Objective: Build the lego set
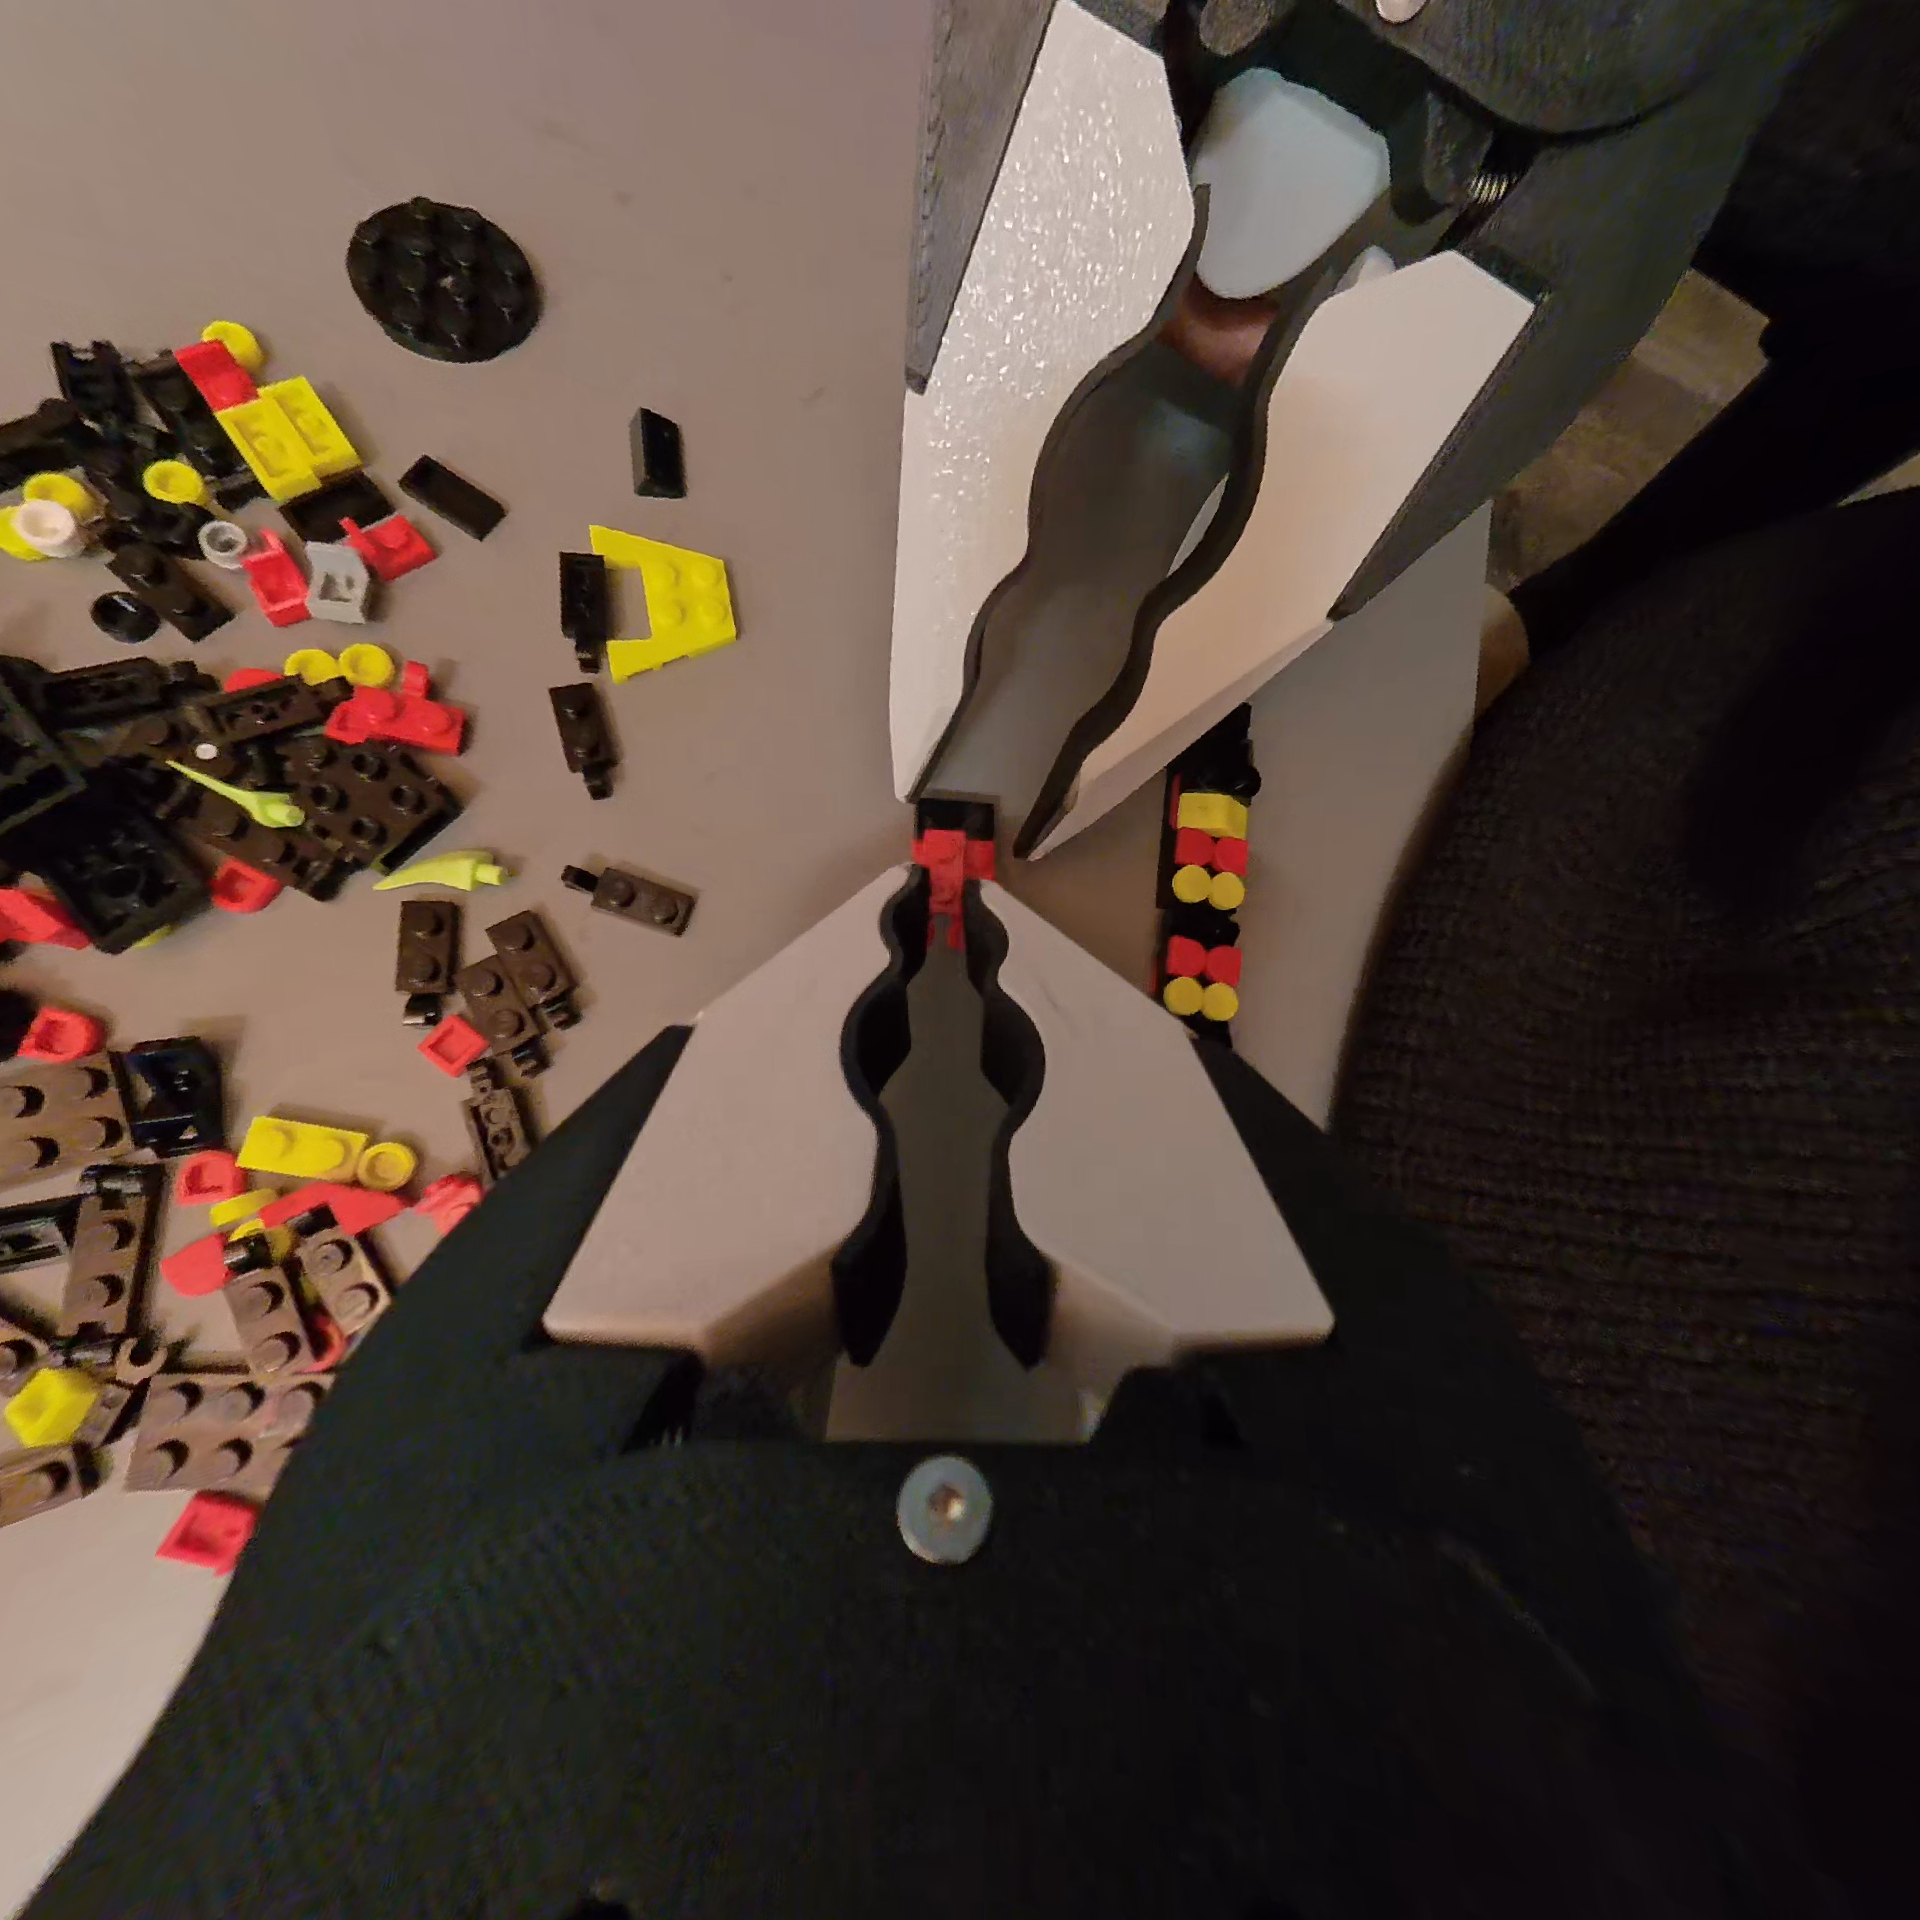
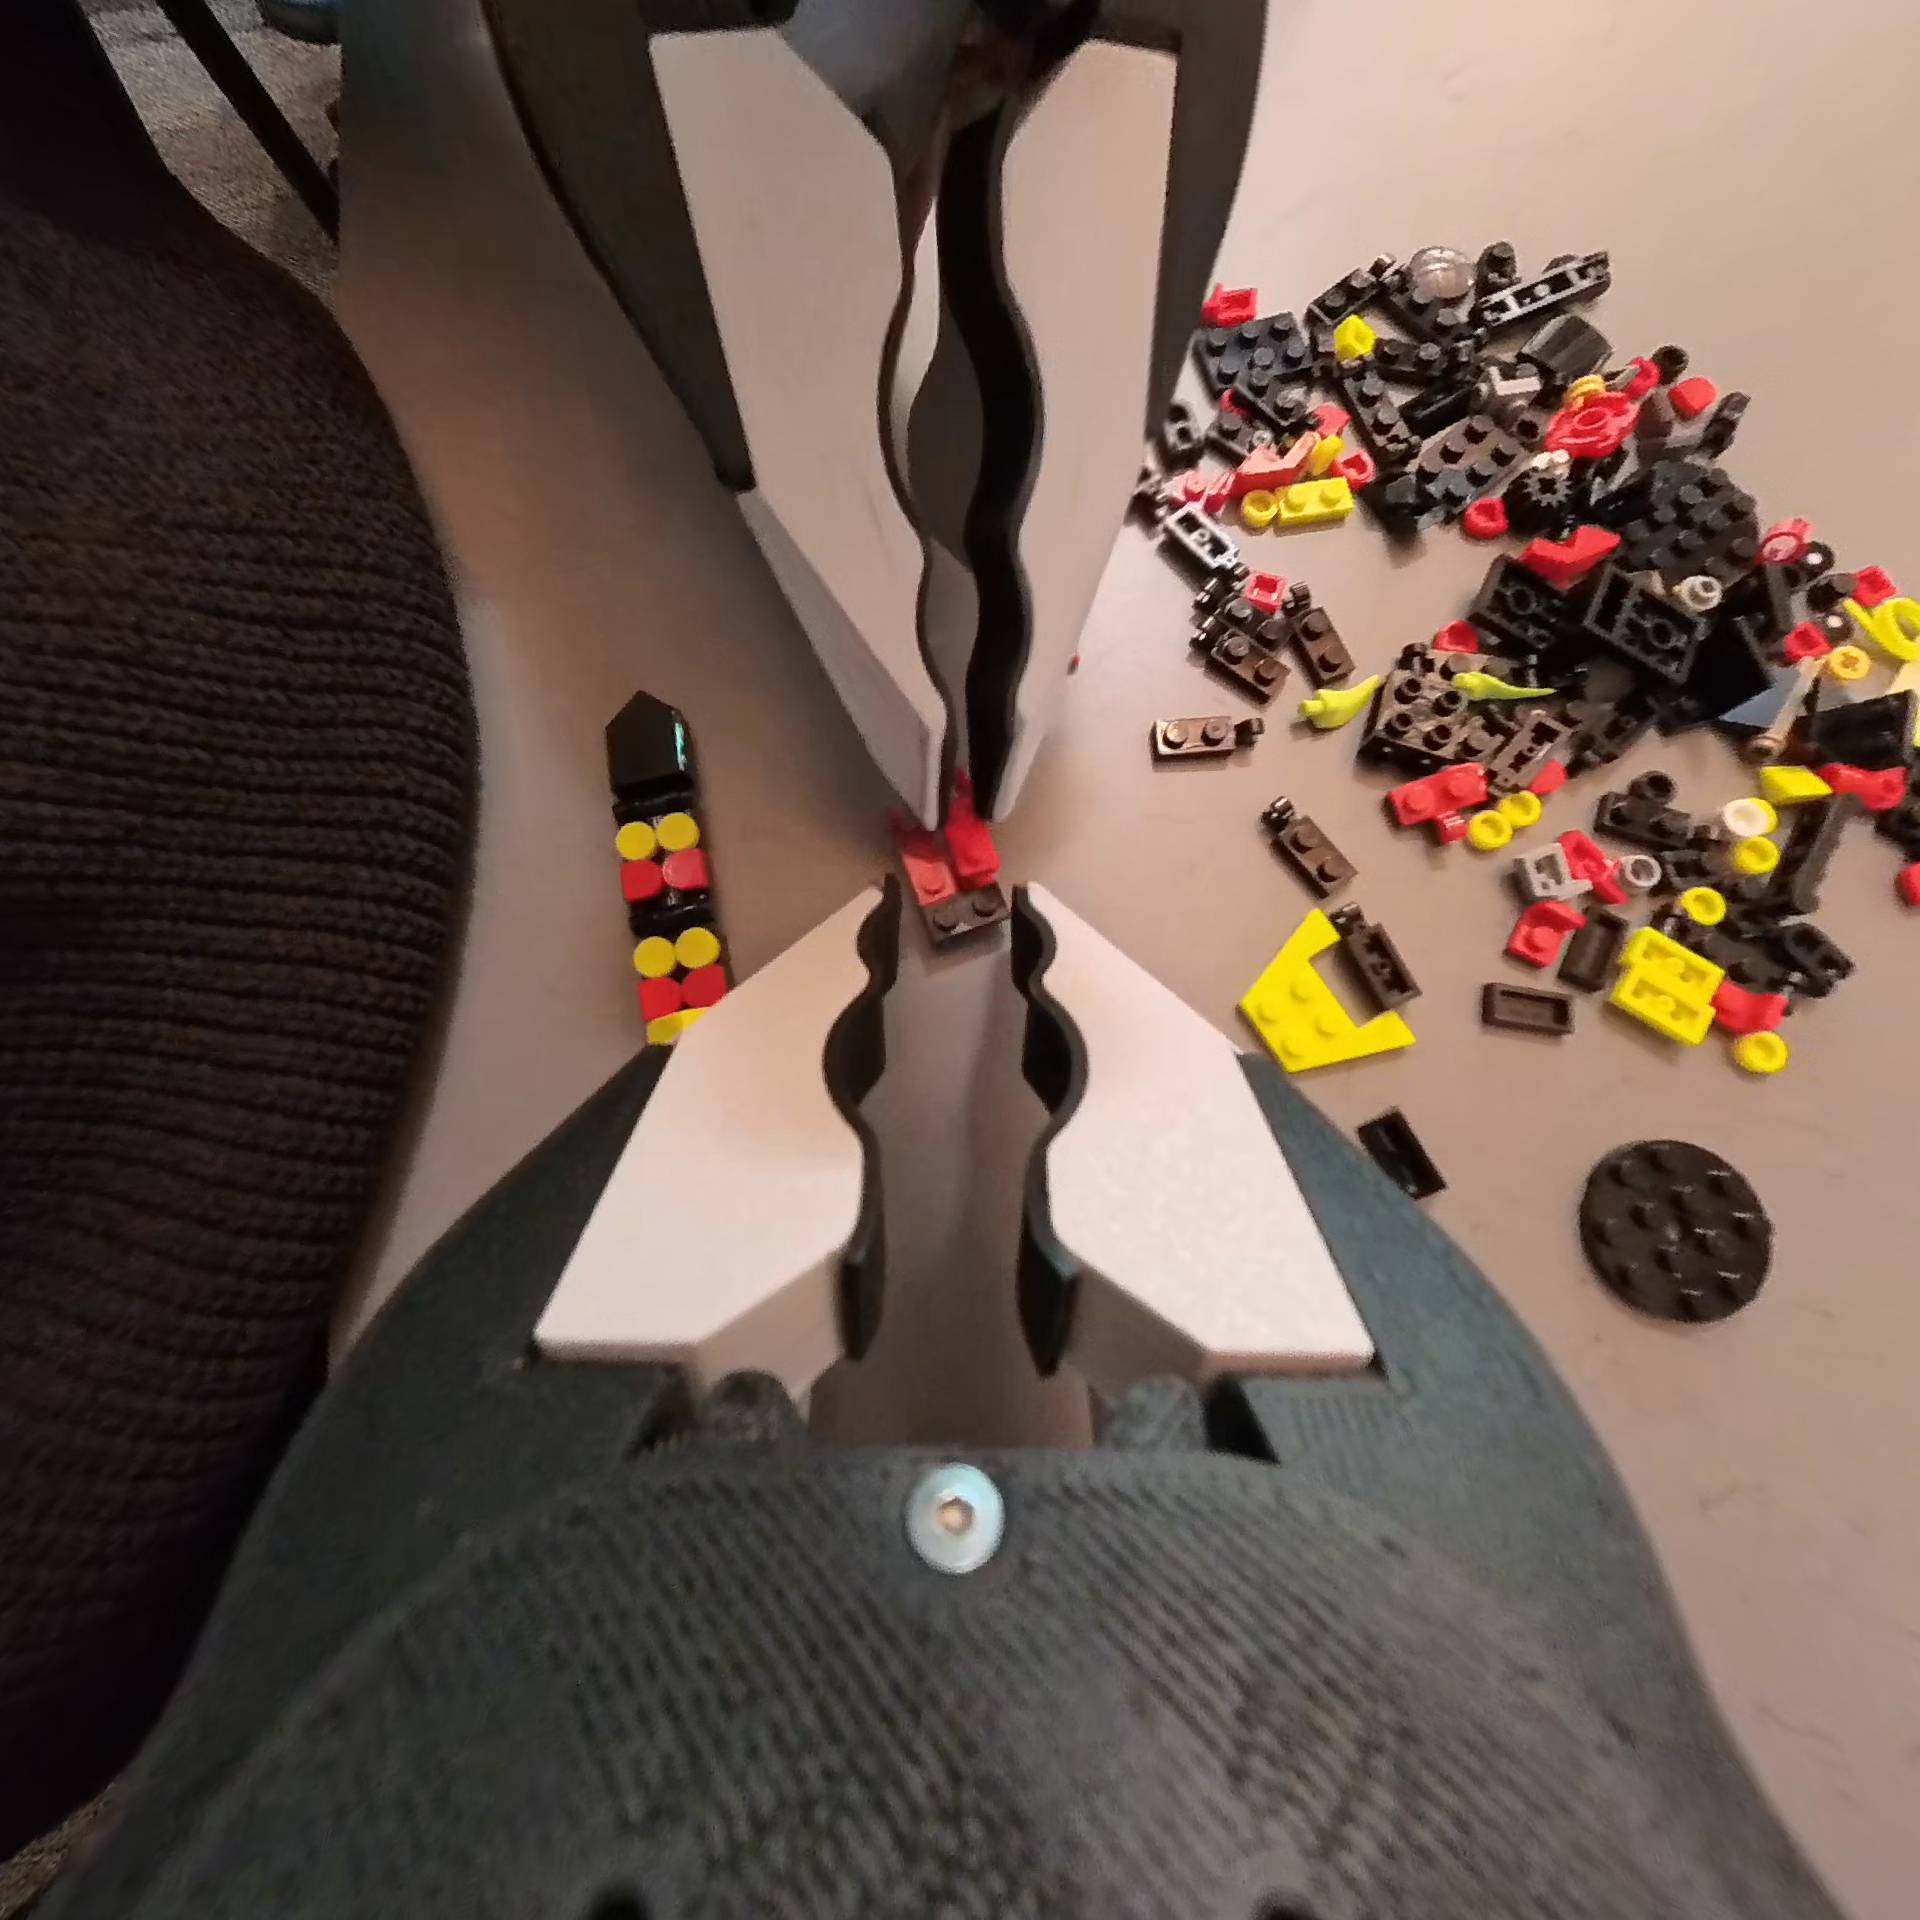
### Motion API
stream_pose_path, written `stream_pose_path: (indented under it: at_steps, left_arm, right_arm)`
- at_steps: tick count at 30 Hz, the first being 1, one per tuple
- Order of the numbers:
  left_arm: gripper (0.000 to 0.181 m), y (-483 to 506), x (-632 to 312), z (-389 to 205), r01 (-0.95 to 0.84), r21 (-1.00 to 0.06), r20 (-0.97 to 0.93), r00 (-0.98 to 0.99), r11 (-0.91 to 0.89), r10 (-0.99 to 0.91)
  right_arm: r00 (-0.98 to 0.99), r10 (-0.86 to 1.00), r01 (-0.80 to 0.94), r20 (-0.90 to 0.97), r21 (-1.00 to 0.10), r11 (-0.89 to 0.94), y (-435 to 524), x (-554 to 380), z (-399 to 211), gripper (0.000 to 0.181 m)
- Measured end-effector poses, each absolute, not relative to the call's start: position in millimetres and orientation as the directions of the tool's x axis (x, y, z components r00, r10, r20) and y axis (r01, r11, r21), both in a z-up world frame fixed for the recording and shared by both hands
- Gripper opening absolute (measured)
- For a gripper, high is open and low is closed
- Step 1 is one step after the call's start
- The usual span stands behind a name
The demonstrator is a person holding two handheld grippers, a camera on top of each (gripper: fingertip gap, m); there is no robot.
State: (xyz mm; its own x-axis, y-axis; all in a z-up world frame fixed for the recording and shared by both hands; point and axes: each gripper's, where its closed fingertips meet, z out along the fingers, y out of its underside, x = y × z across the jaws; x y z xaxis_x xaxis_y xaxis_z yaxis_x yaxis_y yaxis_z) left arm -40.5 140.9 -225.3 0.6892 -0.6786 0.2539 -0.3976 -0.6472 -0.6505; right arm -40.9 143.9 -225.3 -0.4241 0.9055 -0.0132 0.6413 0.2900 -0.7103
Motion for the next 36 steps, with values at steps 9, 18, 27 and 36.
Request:
stream_pose_path:
  at_steps: [9,18,27,36]
  left_arm:
    - [0.004,141.4,-40.6,-229.4,-0.410,-0.630,0.239,0.706,-0.660,-0.666]
    - [0.004,141.9,-42.1,-229.6,-0.388,-0.613,0.259,0.724,-0.688,-0.639]
    - [0.004,142.2,-44.6,-226.6,-0.292,-0.552,0.336,0.779,-0.781,-0.529]
    - [0.004,141.1,-41.0,-228.9,-0.280,-0.520,0.339,0.799,-0.807,-0.496]
  right_arm:
    - [-0.431,0.902,0.637,-0.016,-0.713,0.292,141.3,-41.2,-224.9,0.021]
    - [-0.419,0.908,0.652,-0.009,-0.699,0.294,147.0,-38.8,-226.8,0.021]
    - [-0.418,0.905,0.671,-0.082,-0.700,0.246,148.8,-30.3,-226.9,0.018]
    - [-0.432,0.898,0.675,-0.087,-0.692,0.257,141.6,-30.3,-229.5,0.019]
